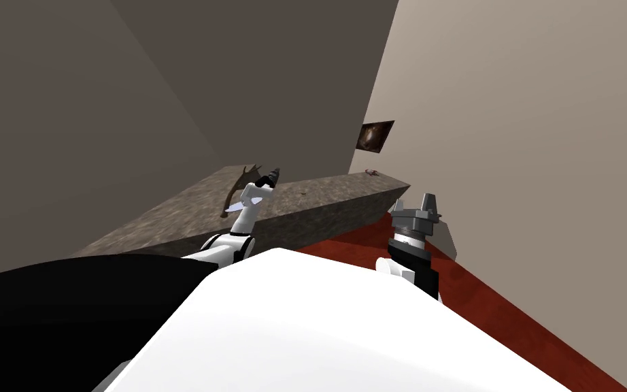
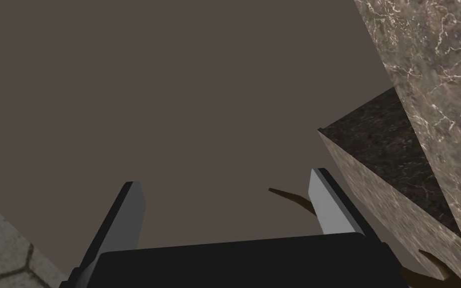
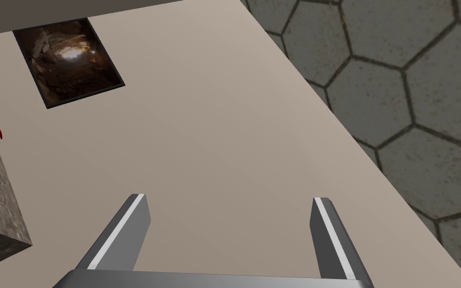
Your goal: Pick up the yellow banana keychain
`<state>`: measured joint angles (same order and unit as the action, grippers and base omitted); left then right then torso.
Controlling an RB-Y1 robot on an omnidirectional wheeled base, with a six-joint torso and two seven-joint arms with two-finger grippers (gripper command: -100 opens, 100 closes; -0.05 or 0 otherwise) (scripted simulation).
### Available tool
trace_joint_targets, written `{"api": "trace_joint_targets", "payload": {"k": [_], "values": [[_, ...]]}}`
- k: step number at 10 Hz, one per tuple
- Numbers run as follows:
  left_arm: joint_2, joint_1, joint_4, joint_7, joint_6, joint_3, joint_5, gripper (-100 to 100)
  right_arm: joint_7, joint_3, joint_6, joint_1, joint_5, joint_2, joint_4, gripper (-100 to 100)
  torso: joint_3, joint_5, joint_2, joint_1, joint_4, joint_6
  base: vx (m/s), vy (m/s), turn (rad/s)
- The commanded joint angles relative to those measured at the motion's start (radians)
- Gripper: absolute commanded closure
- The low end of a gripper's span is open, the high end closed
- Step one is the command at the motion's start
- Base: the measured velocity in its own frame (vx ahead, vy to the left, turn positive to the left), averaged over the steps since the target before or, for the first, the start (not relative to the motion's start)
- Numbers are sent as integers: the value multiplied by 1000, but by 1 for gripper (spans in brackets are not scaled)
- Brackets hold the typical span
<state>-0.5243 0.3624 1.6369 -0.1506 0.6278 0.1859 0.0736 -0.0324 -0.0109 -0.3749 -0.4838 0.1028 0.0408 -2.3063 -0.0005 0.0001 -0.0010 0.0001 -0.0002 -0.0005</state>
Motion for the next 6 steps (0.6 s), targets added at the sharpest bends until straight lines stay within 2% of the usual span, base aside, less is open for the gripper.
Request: {"api": "trace_joint_targets", "payload": {"k": [1,2,3,4,5,6], "values": [[-2,19,-24,1,50,7,-8,-100,0,0,0,0,0,0,0,0,0,0,0,0,0,0,2,-10,-121],[-2,19,-24,1,58,7,-8,-100,0,0,0,0,0,0,0,0,0,0,0,0,0,0,1,-4,-13],[-22,56,-74,1,97,23,-9,-100,0,0,0,0,0,0,0,0,0,0,0,0,0,-1,8,-15,-155],[-22,56,-83,1,120,23,-9,-100,0,0,0,0,0,0,0,0,0,0,0,0,0,0,9,-10,-125],[-41,92,-122,3,149,40,-9,-100,0,0,0,0,0,0,0,0,0,0,0,0,0,-1,15,-18,-161],[-41,92,-144,3,184,40,-9,-100,0,0,0,0,0,0,0,0,-1,0,-1,-1,0,0,15,-14,-95]]}}
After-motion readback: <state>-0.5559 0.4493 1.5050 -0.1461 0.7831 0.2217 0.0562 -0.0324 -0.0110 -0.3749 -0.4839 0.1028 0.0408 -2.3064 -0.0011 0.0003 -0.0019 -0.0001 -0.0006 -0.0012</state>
